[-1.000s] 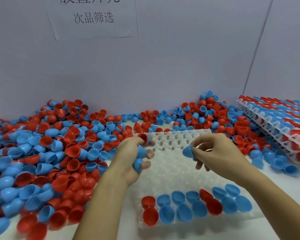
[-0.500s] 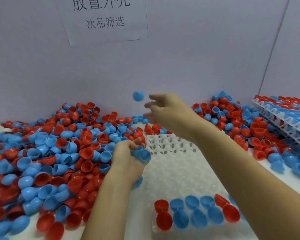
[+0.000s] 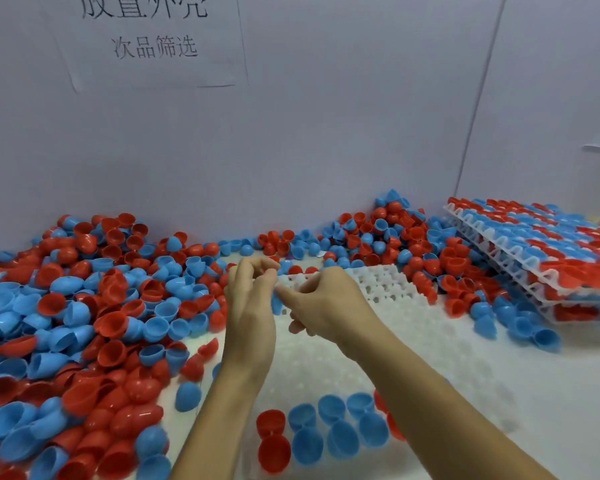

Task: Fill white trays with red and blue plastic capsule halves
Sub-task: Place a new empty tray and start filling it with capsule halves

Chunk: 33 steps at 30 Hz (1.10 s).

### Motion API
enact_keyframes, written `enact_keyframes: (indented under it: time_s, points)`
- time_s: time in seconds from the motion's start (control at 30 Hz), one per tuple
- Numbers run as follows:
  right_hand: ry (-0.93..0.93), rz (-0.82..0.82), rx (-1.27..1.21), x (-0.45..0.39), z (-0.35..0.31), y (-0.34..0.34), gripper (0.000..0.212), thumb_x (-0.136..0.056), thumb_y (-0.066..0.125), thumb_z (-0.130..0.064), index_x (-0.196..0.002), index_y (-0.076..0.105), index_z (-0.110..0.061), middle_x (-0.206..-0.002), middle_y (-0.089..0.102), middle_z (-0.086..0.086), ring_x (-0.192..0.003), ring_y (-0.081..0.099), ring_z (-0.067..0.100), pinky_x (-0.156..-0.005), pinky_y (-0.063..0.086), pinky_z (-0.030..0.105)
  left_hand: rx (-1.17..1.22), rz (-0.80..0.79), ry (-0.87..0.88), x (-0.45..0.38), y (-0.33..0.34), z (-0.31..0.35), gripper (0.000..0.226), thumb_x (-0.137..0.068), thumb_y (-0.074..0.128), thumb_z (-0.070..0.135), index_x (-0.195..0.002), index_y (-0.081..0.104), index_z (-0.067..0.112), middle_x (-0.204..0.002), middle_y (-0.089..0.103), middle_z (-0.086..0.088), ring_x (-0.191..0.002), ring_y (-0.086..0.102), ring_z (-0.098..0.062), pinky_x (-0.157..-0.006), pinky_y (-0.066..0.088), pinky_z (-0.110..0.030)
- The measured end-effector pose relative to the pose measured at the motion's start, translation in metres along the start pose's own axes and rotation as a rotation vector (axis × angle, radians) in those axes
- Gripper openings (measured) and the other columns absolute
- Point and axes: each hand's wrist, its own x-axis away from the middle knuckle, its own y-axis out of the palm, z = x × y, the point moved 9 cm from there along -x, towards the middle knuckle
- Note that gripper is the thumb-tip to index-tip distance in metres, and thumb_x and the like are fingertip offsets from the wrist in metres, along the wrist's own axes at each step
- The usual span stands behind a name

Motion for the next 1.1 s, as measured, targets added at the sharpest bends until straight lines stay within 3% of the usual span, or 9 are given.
enact_keyframes:
  time_s: [0.1,0.3,0.47,0.57,0.67,0.77,0.87,0.97,1.1]
  points:
    - [0.034,-0.031,-0.154,0.002,0.008,0.000,0.033,-0.093,0.065,-0.042,-0.087,0.075,-0.012,-0.064,0.068,-0.004,-0.057,0.061,0.003,-0.058,0.047,0.019,-0.097,-0.047,0.040,0.002,0.008,0.003,0.027,-0.083,0.040,0.042,-0.096,0.054,0.023,-0.114,0.051,0.001,-0.109,0.050,-0.006,-0.072,0.037,0.003]
    - [0.044,-0.156,-0.378,0.005,0.015,0.012,0.019,-0.095,0.065,-0.022,-0.095,0.076,-0.007,-0.077,0.066,0.002,-0.063,0.057,0.008,-0.058,0.045,0.022,-0.133,-0.142,0.098,0.009,0.021,0.009,0.028,-0.085,0.038,0.043,-0.100,0.056,0.027,-0.112,0.051,0.008,-0.109,0.051,-0.002,-0.074,0.043,0.000]
    - [0.042,-0.068,-0.469,-0.002,0.027,0.000,0.015,-0.097,0.061,-0.016,-0.089,0.074,-0.016,-0.072,0.060,-0.001,-0.062,0.055,0.007,-0.058,0.046,0.021,0.081,-0.006,0.025,0.001,0.003,0.002,0.021,-0.105,0.042,0.022,-0.106,0.063,0.023,-0.101,0.069,0.012,-0.104,0.065,-0.003,-0.095,0.050,-0.027]
    - [-0.054,-0.025,-0.365,-0.005,0.026,-0.008,0.011,-0.096,0.064,-0.023,-0.090,0.073,-0.022,-0.072,0.064,-0.006,-0.052,0.058,0.002,-0.050,0.044,0.013,0.153,0.002,-0.171,-0.004,-0.001,-0.019,0.018,-0.104,0.052,0.018,-0.109,0.069,0.022,-0.110,0.073,0.003,-0.109,0.068,-0.017,-0.094,0.056,-0.037]
    - [-0.139,0.040,-0.253,-0.006,0.023,-0.011,0.009,-0.095,0.065,-0.023,-0.101,0.073,-0.022,-0.087,0.067,-0.009,-0.056,0.064,0.001,-0.048,0.042,0.006,0.222,-0.097,-0.297,-0.001,0.010,-0.031,0.018,-0.102,0.054,0.017,-0.111,0.070,0.015,-0.108,0.076,-0.005,-0.104,0.072,-0.024,-0.086,0.061,-0.034]
    - [-0.170,0.068,-0.257,-0.004,0.021,-0.015,0.018,-0.094,0.067,-0.020,-0.112,0.072,-0.017,-0.093,0.067,-0.006,-0.064,0.070,0.004,-0.050,0.044,0.007,0.273,-0.108,-0.295,0.001,0.014,-0.032,0.019,-0.101,0.055,0.012,-0.114,0.070,0.011,-0.111,0.075,-0.008,-0.104,0.073,-0.023,-0.084,0.061,-0.032]
    - [-0.216,0.078,-0.224,0.004,0.019,-0.030,0.012,-0.095,0.065,-0.013,-0.103,0.071,-0.020,-0.093,0.066,-0.006,-0.066,0.071,0.006,-0.050,0.044,0.008,0.242,-0.140,-0.283,0.002,0.018,-0.031,0.019,-0.099,0.058,0.017,-0.114,0.070,0.017,-0.115,0.074,-0.002,-0.109,0.070,-0.017,-0.086,0.060,-0.030]
    - [-0.249,0.120,-0.060,0.013,0.028,-0.068,0.020,-0.096,0.062,-0.008,-0.093,0.069,-0.027,-0.091,0.067,-0.008,-0.068,0.070,0.002,-0.049,0.043,0.007,0.187,-0.105,-0.274,-0.001,0.013,-0.033,0.017,-0.098,0.060,0.023,-0.113,0.069,0.021,-0.119,0.071,0.000,-0.114,0.066,-0.015,-0.093,0.055,-0.032]
    - [-0.192,0.127,0.245,0.032,0.063,-0.125,0.018,-0.094,0.064,-0.008,-0.108,0.073,-0.015,-0.088,0.068,-0.009,-0.072,0.068,-0.002,-0.058,0.052,0.011,0.146,-0.078,-0.283,-0.003,0.008,-0.036,0.018,-0.101,0.057,0.021,-0.116,0.066,0.017,-0.113,0.074,-0.002,-0.113,0.067,-0.019,-0.097,0.054,-0.040]
